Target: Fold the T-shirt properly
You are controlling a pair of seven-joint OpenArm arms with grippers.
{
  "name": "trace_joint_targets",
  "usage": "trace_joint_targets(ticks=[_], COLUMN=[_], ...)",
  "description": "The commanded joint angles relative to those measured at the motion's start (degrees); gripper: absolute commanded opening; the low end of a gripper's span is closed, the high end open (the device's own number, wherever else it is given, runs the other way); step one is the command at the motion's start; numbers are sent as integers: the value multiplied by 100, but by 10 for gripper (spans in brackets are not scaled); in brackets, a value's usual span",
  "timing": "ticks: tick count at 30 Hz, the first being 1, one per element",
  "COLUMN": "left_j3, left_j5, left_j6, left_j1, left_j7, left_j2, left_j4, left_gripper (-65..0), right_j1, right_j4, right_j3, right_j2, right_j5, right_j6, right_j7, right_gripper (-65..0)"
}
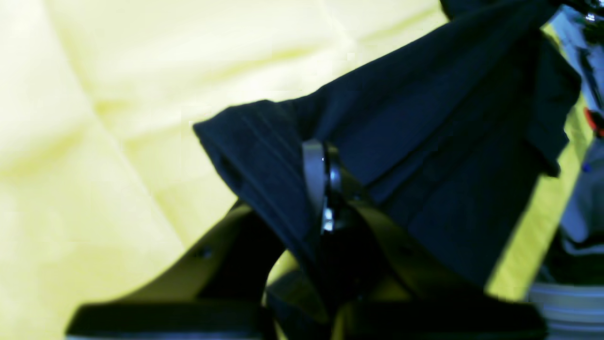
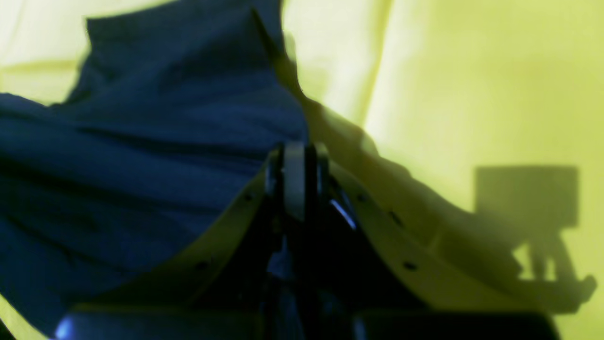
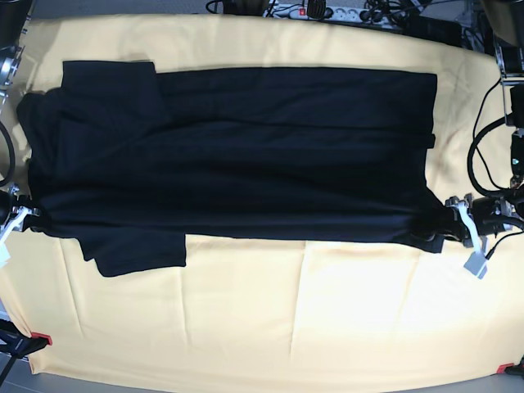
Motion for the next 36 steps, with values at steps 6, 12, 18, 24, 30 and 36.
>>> trace_joint_targets(ticks=[6,12,18,24,30,36], left_j3=[-50,-50,-50,-50,-50,-50], left_j5=[-727,-727,-727,-727,-727,-727], left_j6=[-30,-30,-30,-30,-30,-30], left_j1=[-63,-63,-85,-186,-437,-433], left_j7=[909,1115,741,111,129,774], left_j2=[-142,-162,-210,-210,-212,-229], left_j4=[83,83,83,83,83,83], left_gripper=[-650,-650,-650,-650,-650,-650], right_j1=[-470,-754,-748,-739,-741,-739], right_j4=[1054,1700,1700,1700,1698,1700], right_j3=[55,55,55,55,55,55], right_j2=[452,654,605,487,114,22], right_j5=[313,313,129,-831,-1115,-1093], right_j6=[6,6,6,6,6,6], right_j7=[-190,-160,717,1821,1858,1836], right_gripper=[-650,-650,-650,-650,-650,-650])
